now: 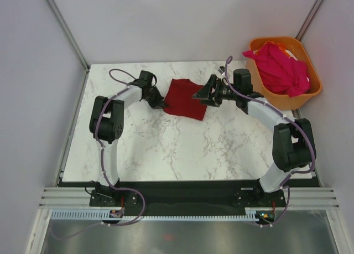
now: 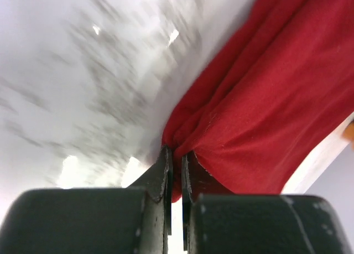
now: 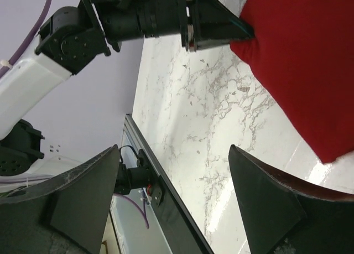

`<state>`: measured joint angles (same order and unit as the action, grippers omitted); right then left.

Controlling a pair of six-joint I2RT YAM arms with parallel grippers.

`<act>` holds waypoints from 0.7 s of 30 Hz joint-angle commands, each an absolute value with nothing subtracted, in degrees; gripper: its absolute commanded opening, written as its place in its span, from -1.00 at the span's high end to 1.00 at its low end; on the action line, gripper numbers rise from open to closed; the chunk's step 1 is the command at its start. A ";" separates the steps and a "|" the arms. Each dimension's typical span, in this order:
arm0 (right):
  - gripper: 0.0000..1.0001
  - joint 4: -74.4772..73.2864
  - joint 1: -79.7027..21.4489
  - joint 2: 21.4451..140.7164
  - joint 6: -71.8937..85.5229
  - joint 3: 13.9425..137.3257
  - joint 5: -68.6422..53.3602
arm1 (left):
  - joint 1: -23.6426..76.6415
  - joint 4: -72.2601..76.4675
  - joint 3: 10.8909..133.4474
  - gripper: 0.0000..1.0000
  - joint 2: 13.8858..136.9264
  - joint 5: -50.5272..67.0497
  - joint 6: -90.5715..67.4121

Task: Fold and stack the t-shirts
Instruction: Neatly place the folded tshirt to the corner

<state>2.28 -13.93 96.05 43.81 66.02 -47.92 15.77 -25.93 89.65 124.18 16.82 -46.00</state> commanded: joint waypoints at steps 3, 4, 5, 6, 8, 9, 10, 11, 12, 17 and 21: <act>-0.76 1.67 -13.97 94.22 41.40 65.13 -46.76 | 8.79 -25.40 91.58 0.95 128.58 13.70 -46.41; -0.76 1.32 -13.97 94.22 41.31 65.04 -46.67 | 8.70 -25.23 91.93 0.95 128.84 14.06 -45.80; -0.76 1.23 -13.97 94.31 41.13 64.87 -46.50 | 8.61 -25.14 92.89 0.96 129.37 14.15 -45.44; -0.76 1.14 -13.97 94.65 41.13 64.78 -46.32 | 7.92 -25.14 93.51 0.95 129.72 13.89 -45.09; -0.76 0.97 -13.97 95.09 41.05 64.51 -46.41 | 4.77 -25.14 95.53 0.95 130.34 14.58 -45.44; -0.76 0.88 -13.97 95.27 40.87 64.42 -46.41 | 3.27 -25.05 96.23 0.95 130.60 15.02 -45.70; -0.76 0.62 -14.06 95.19 40.52 64.25 -46.23 | 1.69 -25.05 97.98 0.95 130.87 15.64 -46.31; -0.76 0.44 -13.98 95.27 40.26 64.07 -46.06 | -2.07 -25.14 99.04 0.95 132.00 16.51 -46.49; -0.76 0.27 -14.06 95.45 39.99 63.90 -45.88 | -3.59 -25.05 100.27 0.95 132.62 17.13 -46.41; -0.75 0.18 -14.06 96.15 39.55 63.19 -45.79 | -12.46 -25.22 110.11 0.95 136.84 20.29 -42.63; -0.75 0.18 -14.32 96.42 39.38 63.28 -45.97 | -16.95 -28.11 117.31 0.95 139.56 19.86 -38.69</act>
